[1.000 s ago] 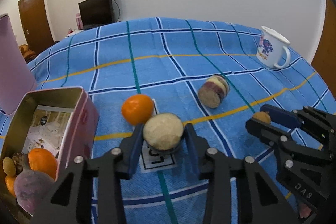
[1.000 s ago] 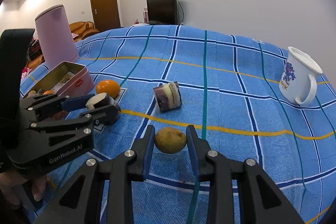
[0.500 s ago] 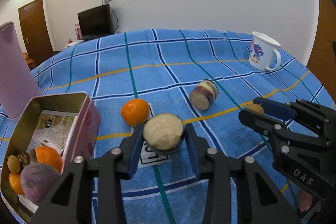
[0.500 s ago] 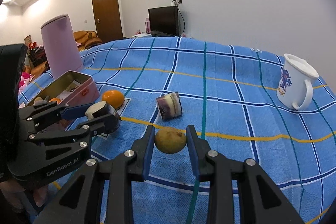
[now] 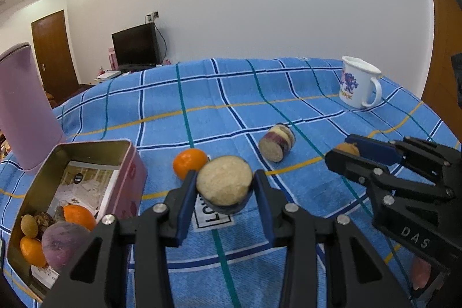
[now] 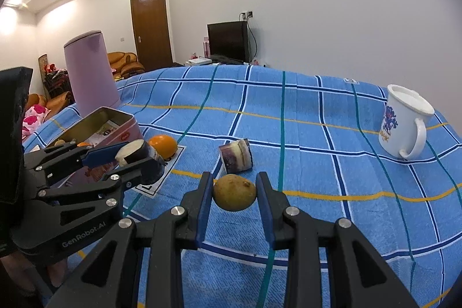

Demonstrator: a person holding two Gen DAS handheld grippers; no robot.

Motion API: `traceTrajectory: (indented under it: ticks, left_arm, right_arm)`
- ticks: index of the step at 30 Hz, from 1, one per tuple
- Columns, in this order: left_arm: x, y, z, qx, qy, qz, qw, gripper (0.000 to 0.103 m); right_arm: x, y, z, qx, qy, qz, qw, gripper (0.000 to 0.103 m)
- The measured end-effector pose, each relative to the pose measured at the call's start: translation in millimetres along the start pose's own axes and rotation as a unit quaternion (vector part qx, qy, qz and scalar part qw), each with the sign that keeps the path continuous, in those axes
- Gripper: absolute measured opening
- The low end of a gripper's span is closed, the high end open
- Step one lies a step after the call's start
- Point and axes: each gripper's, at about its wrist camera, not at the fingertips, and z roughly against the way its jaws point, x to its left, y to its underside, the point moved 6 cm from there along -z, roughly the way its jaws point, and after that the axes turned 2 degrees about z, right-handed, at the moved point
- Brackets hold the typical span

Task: Organize fruits
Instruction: 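Lift and carry the brown potato and cut white root over the tin box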

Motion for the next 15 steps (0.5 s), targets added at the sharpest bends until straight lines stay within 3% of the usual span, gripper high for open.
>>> traceTrajectory:
  ticks: [15]
  left_arm:
    - [-5, 0, 14, -0.029, -0.015, -0.016, 0.9993, 0.041]
  right_arm:
    - [1, -2, 12, -0.03, 0.0, 0.003, 1.0, 0.032]
